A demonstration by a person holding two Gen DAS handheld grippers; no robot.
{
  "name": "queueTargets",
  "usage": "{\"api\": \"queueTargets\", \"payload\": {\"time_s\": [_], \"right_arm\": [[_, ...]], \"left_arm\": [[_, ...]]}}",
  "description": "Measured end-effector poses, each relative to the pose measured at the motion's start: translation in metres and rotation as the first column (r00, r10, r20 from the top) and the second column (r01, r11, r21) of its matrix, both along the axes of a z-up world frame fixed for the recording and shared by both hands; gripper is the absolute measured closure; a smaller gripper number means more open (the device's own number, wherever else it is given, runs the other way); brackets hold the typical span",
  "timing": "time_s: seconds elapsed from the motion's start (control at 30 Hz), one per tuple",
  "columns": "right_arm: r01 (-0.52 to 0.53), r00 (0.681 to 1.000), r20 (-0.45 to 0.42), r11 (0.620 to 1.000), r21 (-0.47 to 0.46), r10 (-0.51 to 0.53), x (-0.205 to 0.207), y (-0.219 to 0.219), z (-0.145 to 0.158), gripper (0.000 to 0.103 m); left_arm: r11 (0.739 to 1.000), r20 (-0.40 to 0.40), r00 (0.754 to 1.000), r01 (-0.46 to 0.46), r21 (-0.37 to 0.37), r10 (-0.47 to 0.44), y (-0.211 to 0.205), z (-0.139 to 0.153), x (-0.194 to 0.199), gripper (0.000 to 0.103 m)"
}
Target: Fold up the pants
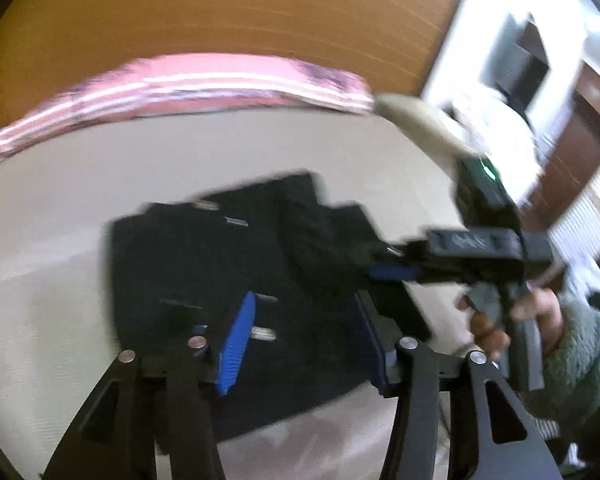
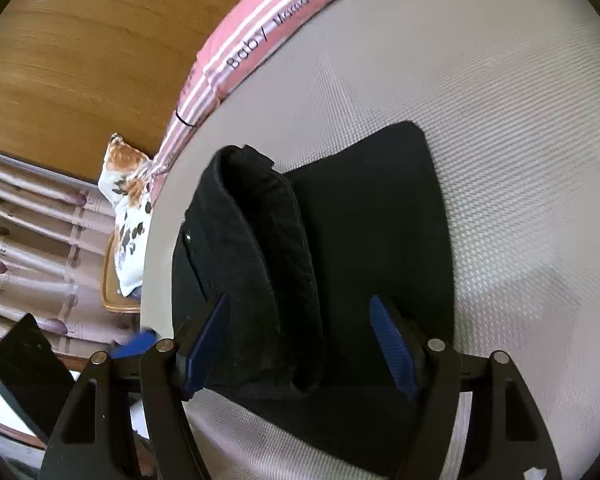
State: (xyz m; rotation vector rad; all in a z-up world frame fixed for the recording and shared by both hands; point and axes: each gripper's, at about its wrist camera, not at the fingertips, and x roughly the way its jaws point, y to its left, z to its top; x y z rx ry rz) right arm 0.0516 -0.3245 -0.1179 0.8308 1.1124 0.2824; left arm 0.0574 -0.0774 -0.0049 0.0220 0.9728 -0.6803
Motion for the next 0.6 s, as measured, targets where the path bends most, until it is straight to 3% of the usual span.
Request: {"api": "queueTargets", "payload": {"time_s": [0.13,0.2,0.3,0.43,0.5,0.57,0.6], "right_arm": [[-0.035,0.999,0.028,0.999,-0.001,0.035,0.014,0.004,-0.002,0.033],[-0.049,0.998,0.048,0.999,0.0,0.049,0.021,0.007,-0.003,0.033],[-0.068,0.995,0.075,0.998,-0.008,0.069,0.033,0.01,-0.006,0.033],[-0.103,0.988,0.115,0.995,-0.018,0.104,0.047,0.018,-0.006,0.033],[-0.124,0.984,0.128,0.992,-0.023,0.126,0.051,0.022,-0.006,0.042],[-0.147,0.982,0.122,0.989,0.011,0.145,0.055,0.027,-0.012,0.059],[-0.141,0.983,0.118,0.99,0.019,0.138,0.057,0.029,-0.014,0.06]], "left_arm": [[0.987,-0.023,0.989,-0.142,0.078,0.144,0.033,-0.019,0.021,0.051],[0.978,-0.037,0.984,-0.17,0.118,0.176,0.041,-0.032,0.03,0.051],[0.978,-0.068,0.982,-0.169,0.124,0.178,0.045,-0.047,0.029,0.051],[0.976,-0.051,0.987,-0.144,0.165,0.154,0.035,-0.058,0.03,0.05],[0.976,-0.064,0.986,-0.144,0.164,0.157,0.034,-0.064,0.03,0.05],[0.976,-0.073,0.984,-0.147,0.158,0.16,0.035,-0.07,0.036,0.048],[0.977,-0.074,0.984,-0.146,0.155,0.159,0.034,-0.071,0.039,0.048]]}}
